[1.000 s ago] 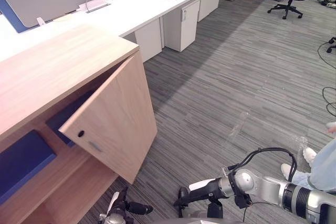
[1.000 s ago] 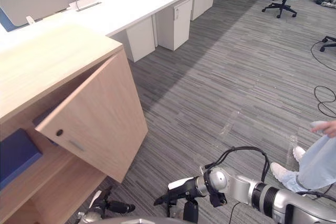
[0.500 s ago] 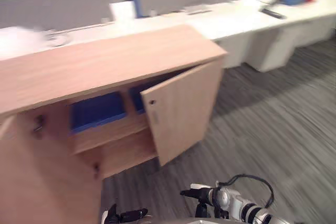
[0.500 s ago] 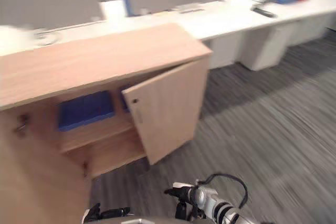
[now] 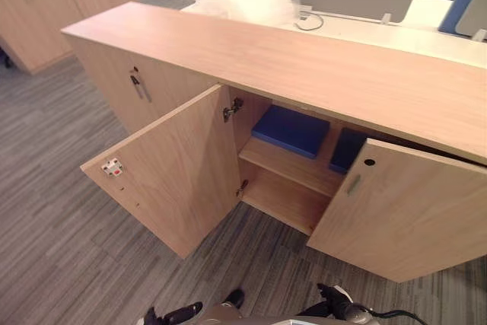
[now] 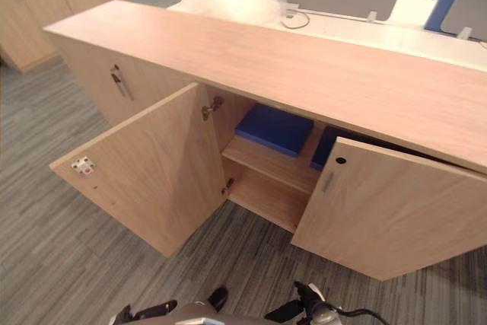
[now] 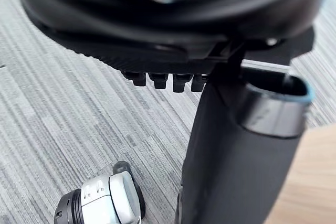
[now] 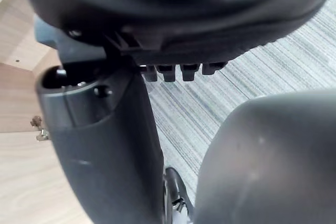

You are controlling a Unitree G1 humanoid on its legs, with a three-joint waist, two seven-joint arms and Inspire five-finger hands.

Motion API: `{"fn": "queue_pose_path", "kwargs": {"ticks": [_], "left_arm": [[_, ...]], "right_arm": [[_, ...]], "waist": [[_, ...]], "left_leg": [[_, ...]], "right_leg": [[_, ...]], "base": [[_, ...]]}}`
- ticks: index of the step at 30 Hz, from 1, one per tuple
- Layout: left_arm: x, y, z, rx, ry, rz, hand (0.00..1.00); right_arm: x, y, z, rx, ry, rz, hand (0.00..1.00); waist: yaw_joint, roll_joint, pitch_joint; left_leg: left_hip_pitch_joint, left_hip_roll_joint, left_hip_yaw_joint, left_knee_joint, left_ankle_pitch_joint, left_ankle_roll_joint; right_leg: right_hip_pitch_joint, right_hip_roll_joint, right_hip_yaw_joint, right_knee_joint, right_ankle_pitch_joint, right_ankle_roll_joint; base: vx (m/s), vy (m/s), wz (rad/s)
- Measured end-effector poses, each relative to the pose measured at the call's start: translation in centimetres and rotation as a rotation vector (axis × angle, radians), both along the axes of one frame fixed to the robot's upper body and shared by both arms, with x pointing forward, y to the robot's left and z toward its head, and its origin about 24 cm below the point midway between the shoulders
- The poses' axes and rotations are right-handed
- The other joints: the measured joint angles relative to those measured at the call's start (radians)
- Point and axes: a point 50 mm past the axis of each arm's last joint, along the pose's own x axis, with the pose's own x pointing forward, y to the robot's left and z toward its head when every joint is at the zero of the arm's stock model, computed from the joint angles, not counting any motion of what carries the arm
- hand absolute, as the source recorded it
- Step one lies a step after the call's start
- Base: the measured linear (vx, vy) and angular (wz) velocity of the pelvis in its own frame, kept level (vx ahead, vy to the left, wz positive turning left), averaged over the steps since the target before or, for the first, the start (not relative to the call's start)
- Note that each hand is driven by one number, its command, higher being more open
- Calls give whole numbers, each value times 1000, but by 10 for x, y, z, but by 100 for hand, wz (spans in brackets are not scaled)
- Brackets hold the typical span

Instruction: Walk over to the cabinet, pick up the folder, carry it to the office cabinet, place the folder inside the office cabinet, then close the office cabinet door

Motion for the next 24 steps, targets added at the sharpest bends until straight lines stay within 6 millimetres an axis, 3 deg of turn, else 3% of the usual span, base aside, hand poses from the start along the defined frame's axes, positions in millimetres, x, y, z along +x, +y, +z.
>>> {"fn": "queue_pose_path", "kwargs": {"ticks": [1, 3, 4, 5, 6, 7, 9, 10, 11, 12, 13, 14, 15, 17, 18, 20, 24], "left_arm": [[1, 0, 0, -1, -6, 1, 100], [5, 3, 2, 13, -23, -15, 100], [12, 1, 4, 13, -56, 5, 100], [17, 0, 5, 13, -80, 29, 100], [19, -1, 6, 12, -86, 31, 100], [21, 0, 6, 14, -90, 22, 100], [23, 1, 7, 32, -90, -16, 100], [23, 0, 7, 36, -86, -30, 100], [22, -3, 6, 37, -78, -59, 100], [25, 1, 7, 47, -77, -97, 100], [29, 4, 9, 65, -83, -143, 100], [28, 4, 8, 68, -73, -167, 100], [26, 2, 7, 65, -65, -188, 100], [26, 0, 7, 68, -63, -239, 100], [28, -1, 8, 71, -67, -273, 100], [27, -6, 7, 67, -67, -315, 100], [24, -12, 8, 58, -80, -352, 100]], "right_arm": [[0, 4, 0, 13, -2, -35, 100], [-1, 9, -1, 37, -9, -100, 100], [1, 10, -1, 45, -17, -128, 100], [4, 13, 0, 54, -24, -141, 100], [12, 11, 3, 55, -63, -168, 100], [13, 8, 4, 53, -78, -201, 100], [-1, -4, 2, 41, -73, -387, 100], [-4, -8, 2, 42, -72, -432, 100], [-8, -16, 2, 39, -77, -510, 100], [-11, -17, 1, 41, -72, -563, 100], [-14, -13, -1, 57, -54, -596, 100], [-19, -13, -2, 71, -35, -633, 100], [-20, -14, -3, 69, -33, -634, 100], [-20, -15, -2, 63, -38, -634, 100], [-21, -15, -3, 61, -36, -635, 100], [-23, -17, -3, 59, -31, -631, 100], [-21, -18, -2, 57, -39, -629, 100]], "waist": [[-3, -5, 4], [-18, -15, 13], [-12, -17, 19], [-7, -9, 30], [-19, 6, 46], [-29, 7, 50], [-38, 4, 50], [-41, 10, 49], [-47, 35, 40], [-56, 17, 42], [-62, -6, 50], [-65, -12, 43], [-69, -3, 33], [-76, 1, 32], [-81, 2, 29], [-78, 12, 8], [-80, 26, 2]], "left_leg": [[3, -15, 13, 4, 12, 3], [-8, -32, 172, 14, 51, 51], [-44, -13, 363, 64, 8, 169], [-94, 47, 542, 153, -59, 236], [-142, 134, 722, 280, -146, 274], [-163, 161, 780, 353, -177, 269], [-158, 209, 899, 550, -233, 189], [-140, 222, 916, 560, -238, 181], [-104, 217, 916, 481, -274, 124], [-78, 160, 897, 395, -274, 145], [-50, 112, 877, 308, -232, 158], [-5, 75, 852, 194, -170, 169], [40, 49, 823, 97, -119, 170], [105, 13, 774, 1, -73, 177], [134, -7, 742, -21, -63, 179], [172, -17, 718, -77, -38, 167], [236, -6, 718, -221, 29, 139]], "right_leg": [[25, -11, -27, -8, -1, -1], [62, -39, -90, -11, -8, -5], [63, -48, -124, -5, -9, -7], [67, -42, -136, -3, -9, -7], [89, -38, -194, -4, -13, -6], [100, -49, -235, -2, -20, -1], [147, -95, -356, 5, -27, 8], [155, -100, -374, 5, -27, 13], [164, -94, -389, 19, -33, 33], [154, -114, -383, 24, -35, 34], [154, -126, -362, 9, -33, 26], [156, -112, -341, -50, -33, 25], [157, -89, -348, -97, -30, 25], [170, -76, -363, -162, -3, 11], [182, -75, -358, -174, 61, 3], [200, -76, -361, -175, 77, 27], [198, -58, -357, -189, 81, 33]], "base": [[81, -39, 71], [43, -9, 88], [-2, 33, 57], [-10, 9, 74], [4, -20, 74], [46, 13, 120], [136, 125, 115], [215, 209, 101], [188, 188, 106], [203, 237, 124], [147, 168, 113], [148, 126, 98], [105, 32, 78], [62, -30, 85], [34, -53, 89], [43, -74, 45], [27, -85, -3]]}}
